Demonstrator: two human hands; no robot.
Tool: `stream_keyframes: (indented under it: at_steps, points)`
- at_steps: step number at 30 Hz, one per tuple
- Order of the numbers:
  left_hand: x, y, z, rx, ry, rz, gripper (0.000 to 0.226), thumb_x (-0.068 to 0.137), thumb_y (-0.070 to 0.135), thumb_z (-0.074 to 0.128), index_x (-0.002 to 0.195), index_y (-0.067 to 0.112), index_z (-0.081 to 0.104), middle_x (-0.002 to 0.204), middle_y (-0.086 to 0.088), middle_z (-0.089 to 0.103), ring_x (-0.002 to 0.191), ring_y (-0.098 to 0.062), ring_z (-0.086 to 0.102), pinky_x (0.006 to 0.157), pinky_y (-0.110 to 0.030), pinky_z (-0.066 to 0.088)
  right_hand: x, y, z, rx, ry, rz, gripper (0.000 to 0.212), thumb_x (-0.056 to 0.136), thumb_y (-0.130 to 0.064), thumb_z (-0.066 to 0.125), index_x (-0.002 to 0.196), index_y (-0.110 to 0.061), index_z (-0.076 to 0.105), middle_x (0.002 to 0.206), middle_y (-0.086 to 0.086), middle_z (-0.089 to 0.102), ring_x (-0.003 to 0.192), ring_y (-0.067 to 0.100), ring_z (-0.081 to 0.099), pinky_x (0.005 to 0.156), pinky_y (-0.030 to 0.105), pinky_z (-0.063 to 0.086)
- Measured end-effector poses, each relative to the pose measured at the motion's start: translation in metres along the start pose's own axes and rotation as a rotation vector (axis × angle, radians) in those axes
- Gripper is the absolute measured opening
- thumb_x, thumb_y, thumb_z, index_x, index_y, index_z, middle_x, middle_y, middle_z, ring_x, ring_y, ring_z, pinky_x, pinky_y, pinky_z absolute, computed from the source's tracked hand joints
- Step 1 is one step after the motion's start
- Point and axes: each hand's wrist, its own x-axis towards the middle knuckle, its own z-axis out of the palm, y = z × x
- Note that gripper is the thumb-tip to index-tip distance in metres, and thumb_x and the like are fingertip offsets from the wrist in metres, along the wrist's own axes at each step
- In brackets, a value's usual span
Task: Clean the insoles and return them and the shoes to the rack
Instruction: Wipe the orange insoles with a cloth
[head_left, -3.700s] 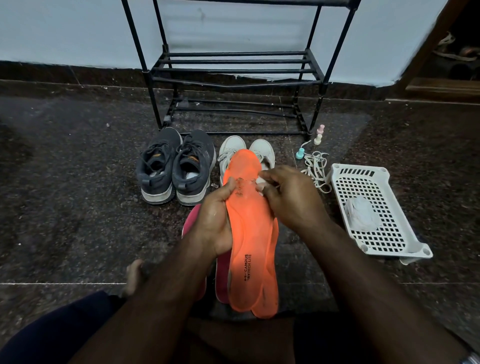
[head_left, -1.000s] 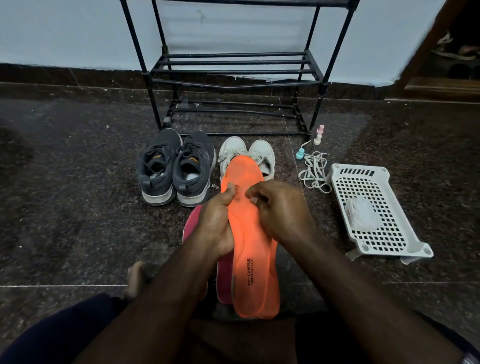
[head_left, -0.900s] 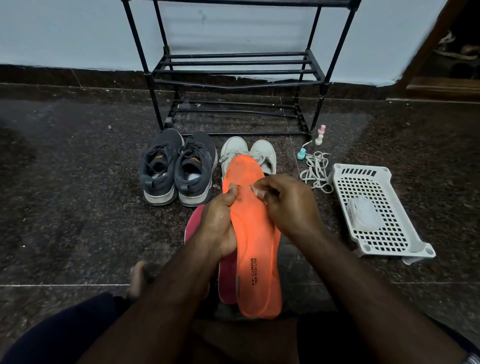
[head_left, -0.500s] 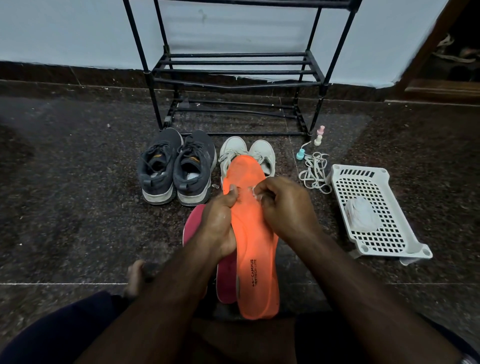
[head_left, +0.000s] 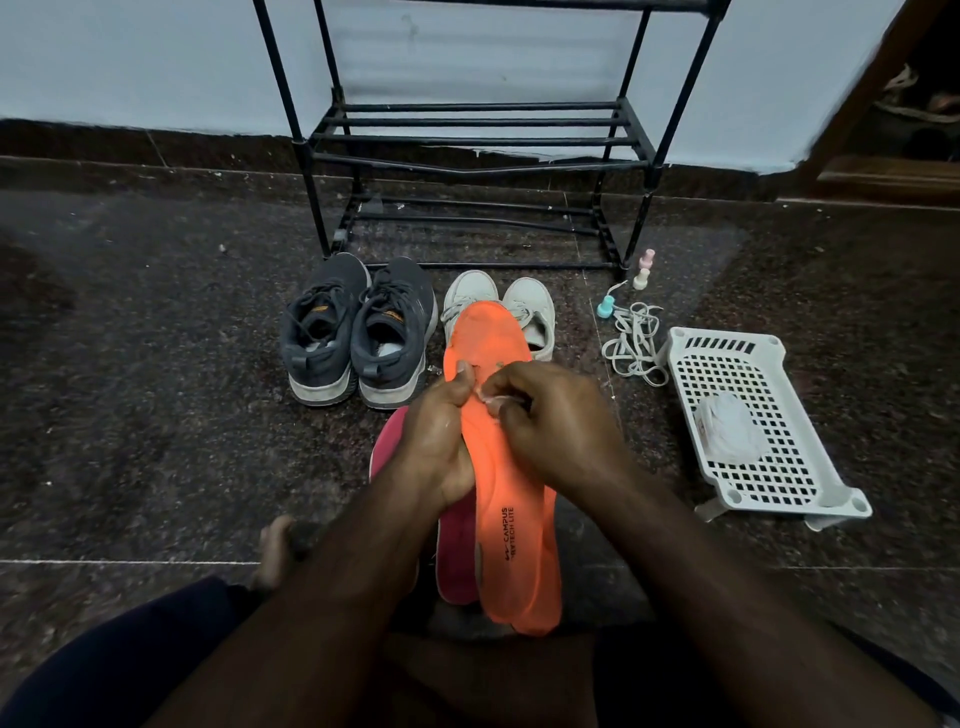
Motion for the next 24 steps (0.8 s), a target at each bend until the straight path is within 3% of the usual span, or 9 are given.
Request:
stream_keyframes:
  at_steps: [2,4,6,9,11,14,17,22,24]
  points:
    - [-0.002,0.0,0.001,-0.019,0.007,0.004,0.05,0.106,0.036,0.039,0.082,0.001,0.066,0.08,-0.014,0.065,0.078,-0.025,0.066,0.082,-0.037,0.056,0.001,-0.005,0.005,0.039,0.058,-0.05,0.014,0.078,-0.007,0.067,0.089,-0.014,0.073,0.087,0.0,0.07,0.084,0.015,0.063,0.077,0.021,0.044]
    - [-0.002,-0.001,0.001,-0.02,0.002,-0.01,0.056,0.106,0.037,0.038,0.079,0.001,0.07,0.078,-0.014,0.069,0.074,-0.024,0.071,0.072,-0.033,0.06,0.001,-0.004,0.011,0.003,0.058,-0.053,0.013,0.077,-0.008,0.067,0.087,-0.014,0.074,0.086,0.001,0.071,0.083,0.018,0.064,0.079,0.028,0.049]
    - [-0.001,0.0,0.0,0.007,0.022,-0.016,0.053,0.106,0.04,0.039,0.09,-0.002,0.068,0.084,-0.017,0.072,0.079,-0.026,0.073,0.076,-0.036,0.059,-0.004,-0.006,0.014,-0.048,-0.041,-0.039,0.015,0.079,-0.011,0.065,0.088,-0.018,0.074,0.088,0.0,0.072,0.084,0.02,0.065,0.078,0.034,0.051]
    - [-0.001,0.004,0.001,0.018,0.055,0.009,0.049,0.106,0.04,0.039,0.098,0.0,0.065,0.088,-0.016,0.073,0.081,-0.027,0.074,0.079,-0.039,0.055,-0.008,-0.006,0.011,-0.027,-0.165,0.007,0.017,0.079,-0.011,0.064,0.089,-0.02,0.075,0.089,-0.005,0.073,0.084,0.011,0.063,0.075,0.022,0.046]
    - [-0.001,0.003,0.002,0.017,0.042,0.011,0.051,0.106,0.04,0.038,0.095,0.0,0.067,0.087,-0.016,0.074,0.079,-0.027,0.074,0.079,-0.038,0.056,-0.006,-0.007,0.007,0.035,-0.124,0.022,0.017,0.078,-0.008,0.066,0.087,-0.019,0.076,0.086,-0.006,0.072,0.081,0.008,0.062,0.073,0.018,0.043]
    - [-0.005,-0.001,0.003,-0.005,0.003,-0.007,0.06,0.107,0.037,0.035,0.077,0.001,0.074,0.078,-0.015,0.072,0.073,-0.024,0.074,0.068,-0.03,0.061,0.0,-0.007,0.009,0.047,0.071,-0.04,0.013,0.077,-0.006,0.068,0.086,-0.014,0.072,0.083,-0.001,0.069,0.079,0.012,0.06,0.074,0.022,0.043]
    - [-0.005,-0.001,0.001,0.012,-0.002,-0.013,0.059,0.105,0.039,0.038,0.072,0.004,0.073,0.077,-0.012,0.07,0.074,-0.022,0.072,0.069,-0.029,0.06,-0.003,-0.011,0.012,0.022,-0.022,-0.006,0.014,0.082,-0.014,0.067,0.095,-0.018,0.067,0.087,-0.001,0.069,0.081,0.016,0.061,0.074,0.031,0.046]
    - [-0.004,0.006,0.0,0.051,-0.007,-0.014,0.052,0.105,0.042,0.038,0.095,0.001,0.067,0.087,-0.016,0.073,0.08,-0.028,0.073,0.075,-0.038,0.058,-0.008,-0.004,0.003,0.065,-0.225,0.085,0.013,0.08,-0.017,0.07,0.092,-0.021,0.07,0.083,-0.007,0.071,0.077,0.01,0.065,0.075,0.033,0.052]
    - [-0.005,0.007,0.002,0.037,-0.035,-0.023,0.054,0.105,0.043,0.036,0.108,-0.002,0.065,0.098,-0.021,0.073,0.086,-0.033,0.074,0.076,-0.042,0.06,-0.004,0.004,-0.004,0.168,-0.168,0.157,0.016,0.08,-0.015,0.071,0.094,-0.023,0.071,0.081,-0.011,0.069,0.071,0.006,0.063,0.074,0.032,0.053]
